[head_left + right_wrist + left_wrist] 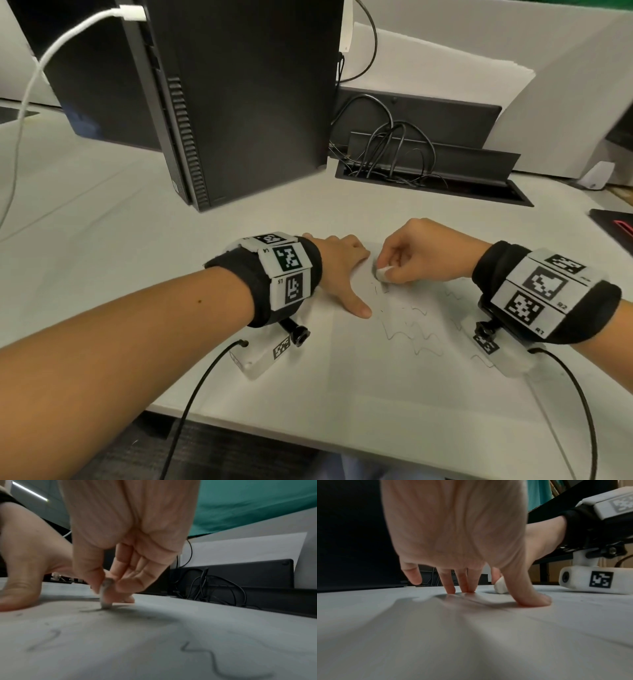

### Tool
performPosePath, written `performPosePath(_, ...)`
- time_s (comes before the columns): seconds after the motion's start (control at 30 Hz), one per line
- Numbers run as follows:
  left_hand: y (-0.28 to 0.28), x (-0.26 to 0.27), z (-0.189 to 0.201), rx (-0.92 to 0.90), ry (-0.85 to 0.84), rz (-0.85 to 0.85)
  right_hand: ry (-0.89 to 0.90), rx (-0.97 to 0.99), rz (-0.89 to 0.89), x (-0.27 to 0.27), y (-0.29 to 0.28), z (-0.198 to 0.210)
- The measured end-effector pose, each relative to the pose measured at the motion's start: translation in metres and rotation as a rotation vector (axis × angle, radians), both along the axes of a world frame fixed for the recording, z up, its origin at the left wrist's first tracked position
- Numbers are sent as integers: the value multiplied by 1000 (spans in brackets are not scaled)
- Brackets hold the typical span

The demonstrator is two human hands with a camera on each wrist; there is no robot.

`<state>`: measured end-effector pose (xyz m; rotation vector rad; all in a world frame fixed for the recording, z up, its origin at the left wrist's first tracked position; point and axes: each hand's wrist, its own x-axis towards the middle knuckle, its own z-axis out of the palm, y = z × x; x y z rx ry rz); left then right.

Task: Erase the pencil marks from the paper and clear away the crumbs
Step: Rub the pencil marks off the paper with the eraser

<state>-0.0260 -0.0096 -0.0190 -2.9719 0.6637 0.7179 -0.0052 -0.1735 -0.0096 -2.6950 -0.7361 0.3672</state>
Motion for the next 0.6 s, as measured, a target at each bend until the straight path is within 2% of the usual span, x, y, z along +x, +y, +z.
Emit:
performPosePath(0.13, -1, -2, 0, 19, -1, -2, -94, -38, -33, 3, 0, -2)
performPosePath(0.23, 0, -1, 1, 33, 4, -4, -4, 1, -18, -2, -2, -1)
performPosePath(0.37, 0, 0, 1, 42, 7, 3, -20, -27, -38, -5, -4, 2)
performPosePath(0.5, 0, 0, 1, 51, 4, 12, 160, 1, 23, -20, -3, 6)
performPosePath(0.6, 0, 0, 1, 33, -12, 25, 131, 46, -33, -25, -12, 3)
